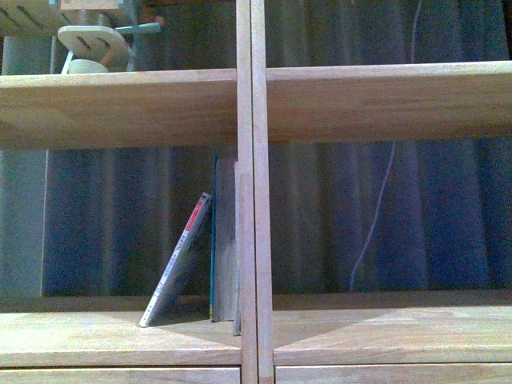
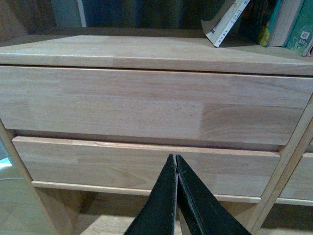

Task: Organize books on shelf

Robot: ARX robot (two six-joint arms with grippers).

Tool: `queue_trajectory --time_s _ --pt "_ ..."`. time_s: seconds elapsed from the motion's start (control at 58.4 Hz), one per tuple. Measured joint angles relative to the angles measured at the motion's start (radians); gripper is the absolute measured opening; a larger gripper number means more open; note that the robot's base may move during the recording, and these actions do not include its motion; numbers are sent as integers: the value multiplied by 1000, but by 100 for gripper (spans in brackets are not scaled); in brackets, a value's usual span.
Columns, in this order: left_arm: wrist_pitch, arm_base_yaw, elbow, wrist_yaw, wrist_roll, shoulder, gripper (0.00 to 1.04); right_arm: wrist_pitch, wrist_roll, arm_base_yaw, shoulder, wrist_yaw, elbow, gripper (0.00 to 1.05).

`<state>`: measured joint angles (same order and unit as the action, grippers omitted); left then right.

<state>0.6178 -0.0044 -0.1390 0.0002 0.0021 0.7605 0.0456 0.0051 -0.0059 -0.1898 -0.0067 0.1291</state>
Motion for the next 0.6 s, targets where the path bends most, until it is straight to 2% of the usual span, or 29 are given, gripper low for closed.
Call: queue_trajectory --time_s 0.068,0.479,0.599 --pt "-18 0 20 0 0 -35 3 -56 0 2 65 3 -19 3" --pt "-158 0 92 0 0 -251 3 -54 0 3 135 3 -72 3" --pt "-150 0 127 3 0 -281 3 -53 0 2 143 4 -83 3"
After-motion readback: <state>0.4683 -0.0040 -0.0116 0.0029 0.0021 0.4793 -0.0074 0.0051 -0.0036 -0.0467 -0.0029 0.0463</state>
